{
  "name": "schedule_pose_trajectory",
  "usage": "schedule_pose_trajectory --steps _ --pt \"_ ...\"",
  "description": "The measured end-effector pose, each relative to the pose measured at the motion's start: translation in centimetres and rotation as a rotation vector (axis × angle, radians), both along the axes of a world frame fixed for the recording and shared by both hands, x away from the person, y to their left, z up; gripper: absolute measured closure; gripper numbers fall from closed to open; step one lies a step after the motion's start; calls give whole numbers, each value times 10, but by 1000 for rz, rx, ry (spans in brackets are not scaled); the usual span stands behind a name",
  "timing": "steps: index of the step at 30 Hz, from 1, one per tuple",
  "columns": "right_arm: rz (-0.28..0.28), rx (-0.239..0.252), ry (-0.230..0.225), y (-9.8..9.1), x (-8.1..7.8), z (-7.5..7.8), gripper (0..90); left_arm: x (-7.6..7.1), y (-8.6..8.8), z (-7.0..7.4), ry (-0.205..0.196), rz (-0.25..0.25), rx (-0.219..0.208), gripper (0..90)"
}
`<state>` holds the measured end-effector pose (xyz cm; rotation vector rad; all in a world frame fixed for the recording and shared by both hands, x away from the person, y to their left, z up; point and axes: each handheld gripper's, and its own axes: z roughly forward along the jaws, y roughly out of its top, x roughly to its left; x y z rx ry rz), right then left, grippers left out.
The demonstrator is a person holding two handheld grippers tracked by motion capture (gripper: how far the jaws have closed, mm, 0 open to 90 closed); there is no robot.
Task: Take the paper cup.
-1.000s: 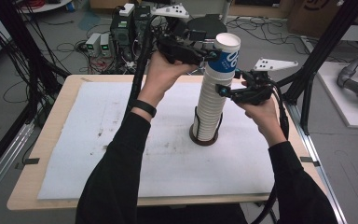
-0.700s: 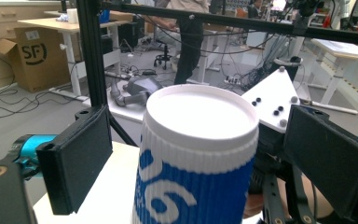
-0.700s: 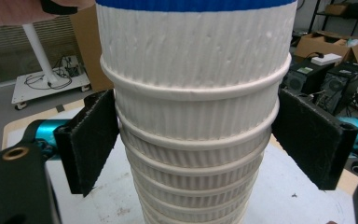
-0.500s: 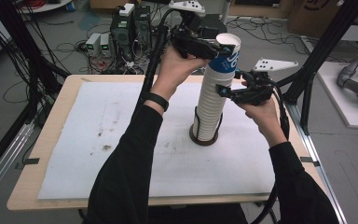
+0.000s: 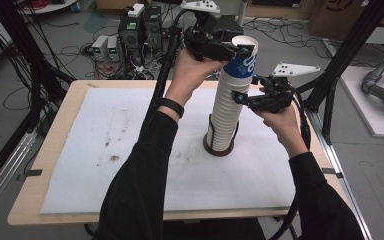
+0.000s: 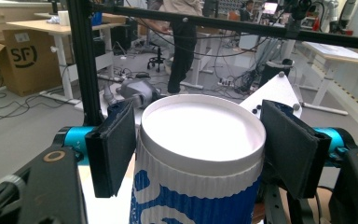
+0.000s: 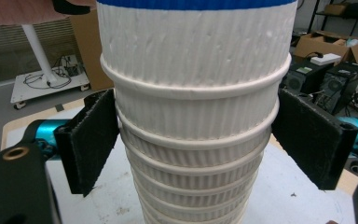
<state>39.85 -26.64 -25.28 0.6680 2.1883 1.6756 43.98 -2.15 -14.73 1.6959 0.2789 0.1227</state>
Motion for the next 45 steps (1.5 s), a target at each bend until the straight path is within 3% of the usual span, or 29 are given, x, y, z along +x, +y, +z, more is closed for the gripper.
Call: schedule_pose_trajectory --steps 12,15,24,30,45 --pt "-2 -1 3 1 0 0 155 -2 0 3 -16 9 8 306" --pt "-5 -1 2 1 -1 0 155 -5 1 7 -41 10 12 306" --pt "-6 -3 2 1 -1 0 155 -8 3 21 -69 24 -18 308" --pt "-6 -5 -3 1 -1 0 155 -10 7 30 -80 23 -71 308" --pt "-1 -2 -4 0 -1 0 156 -22 19 50 -139 33 -128 309"
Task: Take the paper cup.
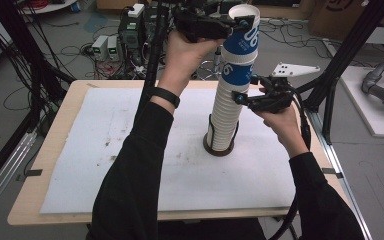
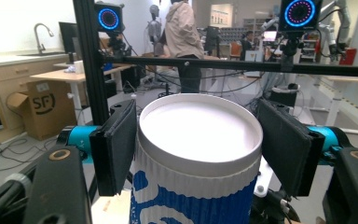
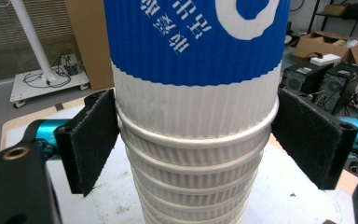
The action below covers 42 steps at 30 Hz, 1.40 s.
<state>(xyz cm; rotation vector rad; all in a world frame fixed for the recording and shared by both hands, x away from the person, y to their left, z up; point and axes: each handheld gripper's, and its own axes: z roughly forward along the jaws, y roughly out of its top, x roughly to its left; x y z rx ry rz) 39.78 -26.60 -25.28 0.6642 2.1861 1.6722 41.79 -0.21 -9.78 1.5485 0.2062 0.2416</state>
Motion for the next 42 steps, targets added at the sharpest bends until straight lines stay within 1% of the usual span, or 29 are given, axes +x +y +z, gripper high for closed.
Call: schedule_pose_trajectory --steps 6,9,12,15,16,21,26,28,35,36,39,42 --pt "-1 -4 -2 0 -1 0 156 -7 7 7 -25 5 -5 309" --pt "-1 -4 -2 0 -1 0 156 -10 11 10 -26 4 -7 309" --pt "1 -5 -2 0 0 0 156 -14 16 11 -26 4 4 309" --pt "0 -6 -2 -1 -1 0 156 -20 22 12 -37 6 30 309" --pt "-1 -7 0 -1 -1 0 156 -23 25 12 -37 6 27 309" --pt "-2 -8 0 0 -1 0 156 -33 39 9 -37 6 44 309" --pt "-3 -11 -3 0 -2 1 156 -44 52 1 -23 1 70 309" --pt "-3 -11 -3 0 -2 1 156 -48 59 -4 -22 13 90 309" --pt "-3 -9 1 0 -2 1 156 -58 76 -21 -10 19 105 308" --pt "-4 -9 1 0 -2 1 156 -60 78 -25 -5 21 103 309" --pt "-4 -12 -4 0 -2 1 156 -64 83 -35 1 19 116 309" --pt "-4 -12 -6 0 -2 1 156 -67 87 -49 20 15 120 309"
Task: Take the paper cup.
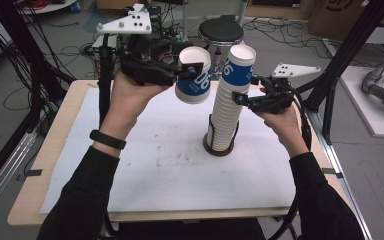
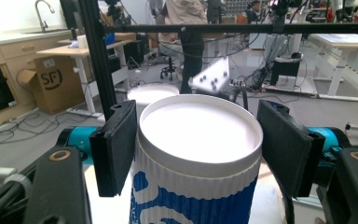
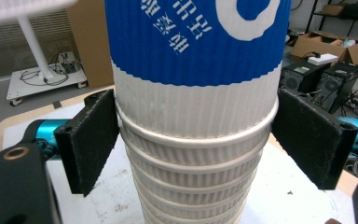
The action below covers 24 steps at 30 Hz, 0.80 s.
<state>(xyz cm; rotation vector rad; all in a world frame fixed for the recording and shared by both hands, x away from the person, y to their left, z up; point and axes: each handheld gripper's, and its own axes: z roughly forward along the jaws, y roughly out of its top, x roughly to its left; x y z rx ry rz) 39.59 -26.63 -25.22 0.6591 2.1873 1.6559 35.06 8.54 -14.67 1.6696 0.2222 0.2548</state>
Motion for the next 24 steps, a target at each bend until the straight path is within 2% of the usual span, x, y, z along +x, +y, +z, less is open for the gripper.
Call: schedule_pose_trajectory --steps 3,8,17,22,24 --pt "-1 0 5 0 -1 0 156 -2 3 -11 5 7 20 309" --pt "-1 -2 7 0 -1 0 156 -3 8 -30 30 12 31 309" --pt "-3 -11 -2 0 -2 1 154 -5 19 -57 71 13 22 309" --pt "-20 -40 -34 1 -5 1 154 -6 20 -72 76 21 38 309" --pt "-18 -35 -27 0 -6 1 154 -6 21 -79 80 26 46 309"
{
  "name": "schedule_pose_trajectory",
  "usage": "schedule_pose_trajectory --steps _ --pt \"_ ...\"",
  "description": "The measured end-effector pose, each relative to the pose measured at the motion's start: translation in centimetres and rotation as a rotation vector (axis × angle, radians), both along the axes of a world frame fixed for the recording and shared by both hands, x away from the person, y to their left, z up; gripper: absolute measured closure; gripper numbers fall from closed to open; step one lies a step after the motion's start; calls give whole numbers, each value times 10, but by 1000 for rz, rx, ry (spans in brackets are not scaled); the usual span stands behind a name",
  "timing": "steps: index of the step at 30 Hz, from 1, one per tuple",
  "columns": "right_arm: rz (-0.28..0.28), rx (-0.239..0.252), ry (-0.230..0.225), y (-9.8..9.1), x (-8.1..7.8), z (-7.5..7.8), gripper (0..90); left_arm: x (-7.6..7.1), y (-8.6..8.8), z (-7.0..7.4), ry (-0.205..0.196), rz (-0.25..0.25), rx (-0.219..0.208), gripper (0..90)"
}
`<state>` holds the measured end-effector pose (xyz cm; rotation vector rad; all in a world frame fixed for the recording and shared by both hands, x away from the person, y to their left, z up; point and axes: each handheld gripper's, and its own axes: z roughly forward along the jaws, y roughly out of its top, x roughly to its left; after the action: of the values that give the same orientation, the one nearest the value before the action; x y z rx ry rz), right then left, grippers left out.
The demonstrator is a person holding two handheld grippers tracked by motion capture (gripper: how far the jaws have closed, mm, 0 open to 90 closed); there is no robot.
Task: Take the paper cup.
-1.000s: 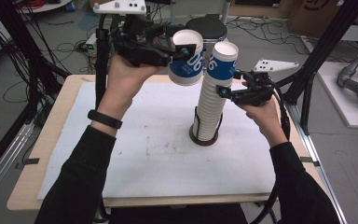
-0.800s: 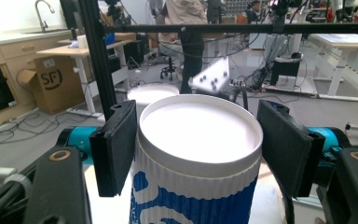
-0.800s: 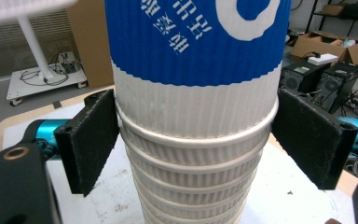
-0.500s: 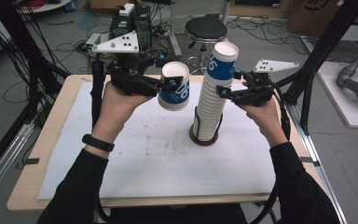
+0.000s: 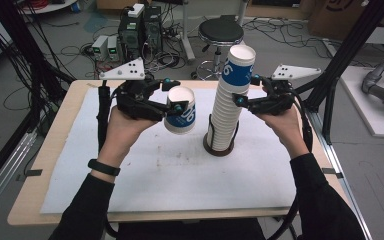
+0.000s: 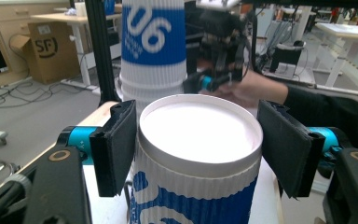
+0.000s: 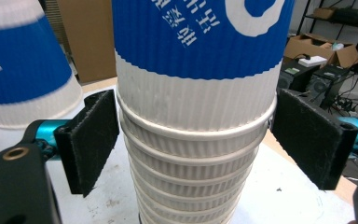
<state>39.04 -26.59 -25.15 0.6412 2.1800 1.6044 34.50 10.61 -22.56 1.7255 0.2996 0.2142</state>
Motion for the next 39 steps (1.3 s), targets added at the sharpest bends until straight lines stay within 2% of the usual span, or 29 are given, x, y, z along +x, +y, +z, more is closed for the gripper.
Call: schedule_pose_trajectory --steps 5,10,16,20,25,27,34,39 --pt "7 15 3 -3 -2 1 153 1 2 -13 17 0 -6 308" --pt "14 27 0 -7 -7 3 153 -1 4 -21 12 3 7 308" --pt "16 19 -8 -10 -18 4 153 -5 4 -27 7 4 19 308" --pt "9 31 -32 -13 -28 2 153 -6 4 -30 6 -2 19 309" --pt "18 46 -28 -17 -38 -7 153 -8 7 -35 10 -4 12 308" --pt "22 61 -40 -19 -42 -12 153 -8 7 -37 12 -8 14 308" --pt "7 88 -30 -24 -50 -29 154 -11 10 -44 18 -7 11 308" --pt "12 80 -15 -25 -52 -36 153 -13 12 -48 24 -11 15 308"
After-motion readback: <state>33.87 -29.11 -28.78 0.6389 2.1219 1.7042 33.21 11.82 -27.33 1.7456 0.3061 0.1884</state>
